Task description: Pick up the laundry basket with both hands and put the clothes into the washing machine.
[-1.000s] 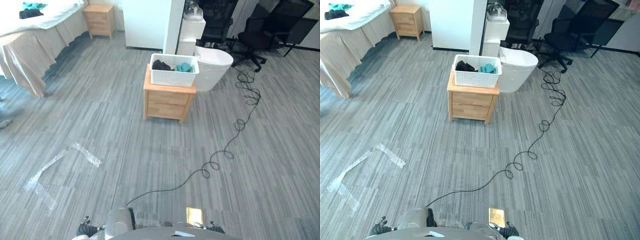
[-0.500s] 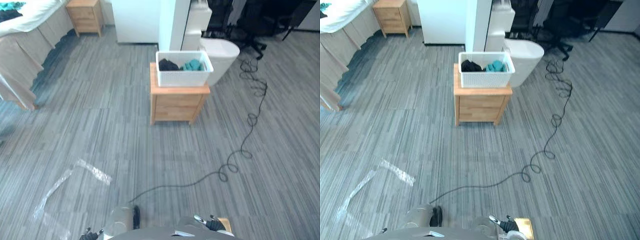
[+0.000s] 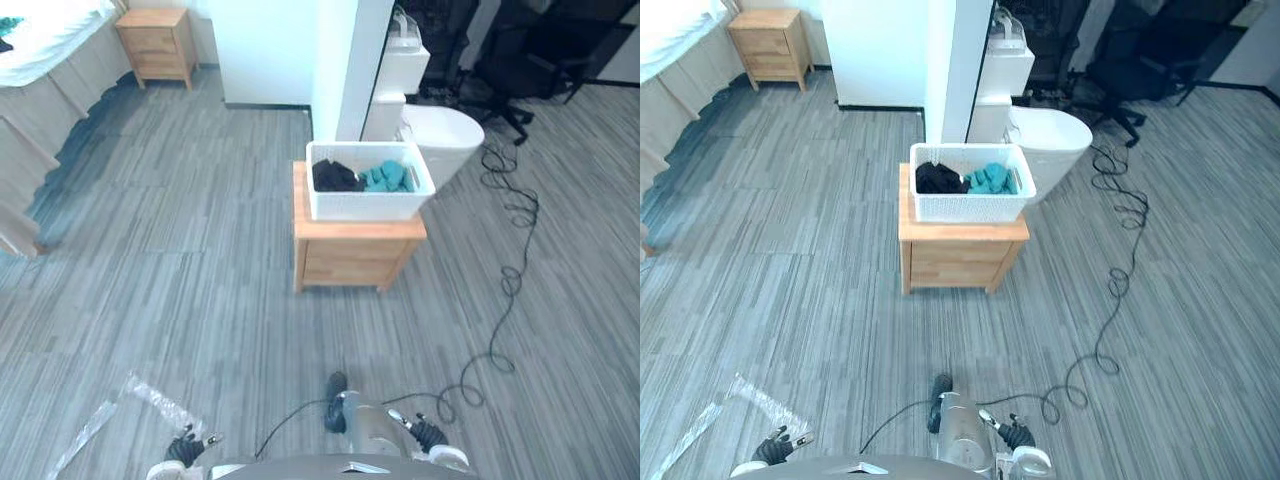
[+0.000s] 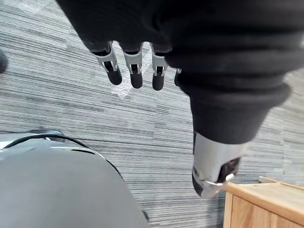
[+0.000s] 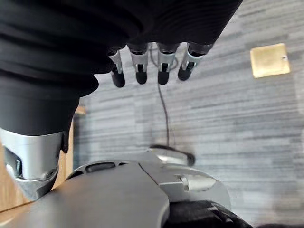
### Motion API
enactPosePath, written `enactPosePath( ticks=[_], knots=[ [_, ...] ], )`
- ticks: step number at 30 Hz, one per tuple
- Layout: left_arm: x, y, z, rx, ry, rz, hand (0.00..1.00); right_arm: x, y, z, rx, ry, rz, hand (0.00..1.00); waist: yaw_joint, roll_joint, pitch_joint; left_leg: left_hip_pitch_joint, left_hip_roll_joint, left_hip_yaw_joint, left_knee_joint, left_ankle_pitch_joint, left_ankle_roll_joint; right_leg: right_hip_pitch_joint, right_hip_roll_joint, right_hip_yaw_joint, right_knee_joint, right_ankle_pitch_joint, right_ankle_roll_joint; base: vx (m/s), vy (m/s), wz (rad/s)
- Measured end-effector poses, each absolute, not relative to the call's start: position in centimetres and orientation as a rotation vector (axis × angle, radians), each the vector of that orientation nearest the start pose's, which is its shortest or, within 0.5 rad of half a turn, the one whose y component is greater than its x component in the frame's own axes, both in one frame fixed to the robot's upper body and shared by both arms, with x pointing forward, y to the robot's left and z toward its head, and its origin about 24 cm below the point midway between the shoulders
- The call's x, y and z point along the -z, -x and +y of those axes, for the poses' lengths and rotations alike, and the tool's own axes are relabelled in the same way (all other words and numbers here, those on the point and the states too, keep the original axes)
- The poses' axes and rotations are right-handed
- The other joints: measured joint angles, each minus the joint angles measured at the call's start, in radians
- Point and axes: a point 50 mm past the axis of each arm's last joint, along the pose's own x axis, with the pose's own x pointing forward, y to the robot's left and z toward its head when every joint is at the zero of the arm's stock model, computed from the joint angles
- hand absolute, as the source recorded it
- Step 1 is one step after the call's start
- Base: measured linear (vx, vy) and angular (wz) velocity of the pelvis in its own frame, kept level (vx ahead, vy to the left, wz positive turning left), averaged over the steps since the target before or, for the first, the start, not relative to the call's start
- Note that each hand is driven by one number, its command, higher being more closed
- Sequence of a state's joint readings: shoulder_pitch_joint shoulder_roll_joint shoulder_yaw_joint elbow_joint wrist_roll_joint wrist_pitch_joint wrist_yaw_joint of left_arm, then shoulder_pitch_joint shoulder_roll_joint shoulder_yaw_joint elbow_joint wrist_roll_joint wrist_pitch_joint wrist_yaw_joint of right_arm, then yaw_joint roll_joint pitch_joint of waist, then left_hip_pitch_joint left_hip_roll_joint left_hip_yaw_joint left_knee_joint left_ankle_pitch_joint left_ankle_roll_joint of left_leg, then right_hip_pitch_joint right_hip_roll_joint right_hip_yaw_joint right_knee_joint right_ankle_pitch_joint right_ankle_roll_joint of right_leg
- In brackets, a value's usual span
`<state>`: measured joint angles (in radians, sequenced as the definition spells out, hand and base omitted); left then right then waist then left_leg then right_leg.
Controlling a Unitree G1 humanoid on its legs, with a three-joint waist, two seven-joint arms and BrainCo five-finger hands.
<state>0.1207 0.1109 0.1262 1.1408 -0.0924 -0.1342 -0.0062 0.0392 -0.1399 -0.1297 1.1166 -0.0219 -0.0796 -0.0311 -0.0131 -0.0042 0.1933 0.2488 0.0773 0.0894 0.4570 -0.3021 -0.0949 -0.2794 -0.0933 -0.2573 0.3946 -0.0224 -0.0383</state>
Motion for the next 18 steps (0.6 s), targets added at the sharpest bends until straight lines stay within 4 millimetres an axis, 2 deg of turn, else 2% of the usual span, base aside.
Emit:
enactPosePath(
  ticks=[1, 2, 3, 4, 5, 6, 7, 8, 10, 11, 12, 13, 14, 15, 17, 18],
  knots=[
    [16.5, -6.7, 20.9, -0.265, 0.061, 1.104, 0.00, 15.6, -10.3, -22.4, 0.210, 0.111, 1.063, 0.00, 0.000, 0.018, -0.003, -0.051, 0.027, -0.009, 0.107, 0.020, 0.009, 0.010, 0.020, -0.007, -0.007, -0.013, -0.009, 0.50, -0.309, -0.14],
    [16.6, -6.6, 20.4, -0.287, 0.096, 1.105, 0.00, 15.4, -10.4, -23.0, 0.209, 0.138, 1.060, 0.00, 0.000, 0.053, -0.002, -0.147, 0.079, -0.013, 0.319, 0.117, 0.019, 0.044, 0.072, -0.011, -0.030, -0.036, -0.028, 0.49, -0.269, -0.38],
    [16.8, -6.1, 20.2, -0.325, 0.133, 1.114, 0.00, 15.4, -10.5, -23.2, 0.210, 0.147, 1.060, 0.00, 0.004, 0.068, 0.001, -0.235, 0.139, -0.010, 0.508, 0.264, 0.035, 0.089, 0.118, -0.004, -0.060, -0.053, -0.048, 0.50, -0.244, -0.47],
    [16.8, -6.0, 20.2, -0.340, 0.148, 1.115, 0.00, 15.3, -10.5, -23.2, 0.208, 0.150, 1.060, 0.00, 0.005, 0.073, 0.006, -0.272, 0.171, 0.001, 0.606, 0.292, 0.042, 0.118, 0.140, 0.005, -0.074, -0.063, -0.060, 0.49, -0.203, -0.71],
    [16.8, -5.9, 20.3, -0.346, 0.150, 1.111, 0.00, 15.4, -10.4, -23.1, 0.197, 0.156, 1.073, 0.00, 0.020, 0.067, 0.028, -0.309, 0.227, 0.050, 0.756, 0.274, 0.075, 0.192, 0.170, 0.035, -0.097, -0.071, -0.084, 0.47, -0.173, -0.85],
    [16.7, -6.0, 20.6, -0.347, 0.139, 1.109, 0.00, 15.7, -10.2, -22.7, 0.171, 0.168, 1.096, 0.00, 0.032, 0.048, 0.043, -0.327, 0.253, 0.091, 0.830, 0.239, 0.102, 0.261, 0.179, 0.065, -0.123, -0.081, -0.093, 0.45, -0.169, -0.84],
    [16.7, -5.9, 20.8, -0.348, 0.135, 1.108, 0.00, 15.7, -10.2, -22.5, 0.165, 0.167, 1.102, 0.00, 0.034, 0.033, 0.046, -0.343, 0.253, 0.110, 0.834, 0.225, 0.107, 0.288, 0.181, 0.081, -0.141, -0.089, -0.097, 0.40, -0.147, -0.71],
    [16.6, -5.9, 20.9, -0.349, 0.133, 1.107, 0.00, 15.7, -10.5, -22.4, 0.159, 0.168, 1.098, 0.00, 0.039, 0.026, 0.045, -0.372, 0.245, 0.138, 0.806, 0.203, 0.102, 0.323, 0.181, 0.110, -0.171, -0.096, -0.100, 0.33, -0.106, -0.70],
    [16.6, -6.2, 20.7, -0.345, 0.135, 1.094, 0.00, 15.7, -10.5, -22.5, 0.160, 0.172, 1.101, 0.00, 0.042, 0.030, 0.043, -0.431, 0.208, 0.179, 0.621, 0.155, 0.074, 0.373, 0.178, 0.159, -0.230, -0.088, -0.072, 0.33, -0.060, -0.68],
    [16.6, -6.2, 20.6, -0.342, 0.135, 1.093, 0.00, 15.7, -10.6, -22.6, 0.161, 0.173, 1.104, 0.00, 0.042, 0.031, 0.043, -0.449, 0.187, 0.194, 0.510, 0.137, 0.063, 0.387, 0.175, 0.179, -0.248, -0.090, -0.061, 0.27, 0.004, -0.59],
    [16.6, -6.2, 20.6, -0.339, 0.133, 1.092, 0.00, 15.7, -10.7, -22.5, 0.162, 0.171, 1.103, 0.00, 0.044, 0.031, 0.043, -0.467, 0.143, 0.212, 0.289, 0.130, 0.058, 0.402, 0.165, 0.205, -0.273, -0.099, -0.046, 0.28, 0.043, -0.55],
    [16.6, -6.2, 20.6, -0.337, 0.133, 1.092, 0.00, 15.7, -10.7, -22.6, 0.163, 0.171, 1.101, 0.00, 0.045, 0.032, 0.042, -0.474, 0.120, 0.210, 0.193, 0.132, 0.055, 0.405, 0.161, 0.215, -0.281, -0.103, -0.040, 0.35, 0.094, -0.48],
    [16.6, -6.2, 20.4, -0.331, 0.134, 1.092, 0.00, 15.6, -10.8, -22.6, 0.164, 0.172, 1.097, 0.00, 0.046, 0.033, 0.042, -0.475, 0.077, 0.204, 0.021, 0.148, 0.039, 0.410, 0.149, 0.228, -0.295, -0.113, -0.024, 0.38, 0.141, -0.30],
    [16.6, -6.3, 20.2, -0.313, 0.128, 1.094, 0.00, 15.6, -10.7, -22.7, 0.165, 0.175, 1.100, 0.00, 0.047, 0.037, 0.038, -0.465, 0.033, 0.186, -0.141, 0.198, 0.034, 0.418, 0.142, 0.240, -0.302, -0.116, -0.013, 0.35, 0.151, -0.34],
    [16.7, -6.2, 20.0, -0.295, 0.121, 1.101, 0.00, 15.6, -10.4, -23.0, 0.169, 0.183, 1.105, 0.00, 0.053, 0.054, 0.026, -0.446, 0.010, 0.179, -0.239, 0.276, 0.048, 0.431, 0.139, 0.250, -0.300, -0.139, 0.022, 0.43, 0.214, -0.27],
    [16.8, -5.6, 19.4, -0.286, 0.131, 1.119, 0.00, 15.7, -9.8, -23.5, 0.179, 0.191, 1.116, 0.00, 0.051, 0.084, 0.008, -0.419, 0.007, 0.169, -0.268, 0.360, 0.092, 0.447, 0.147, 0.249, -0.285, -0.168, 0.051, 0.53, 0.282, -0.10]
  ],
)
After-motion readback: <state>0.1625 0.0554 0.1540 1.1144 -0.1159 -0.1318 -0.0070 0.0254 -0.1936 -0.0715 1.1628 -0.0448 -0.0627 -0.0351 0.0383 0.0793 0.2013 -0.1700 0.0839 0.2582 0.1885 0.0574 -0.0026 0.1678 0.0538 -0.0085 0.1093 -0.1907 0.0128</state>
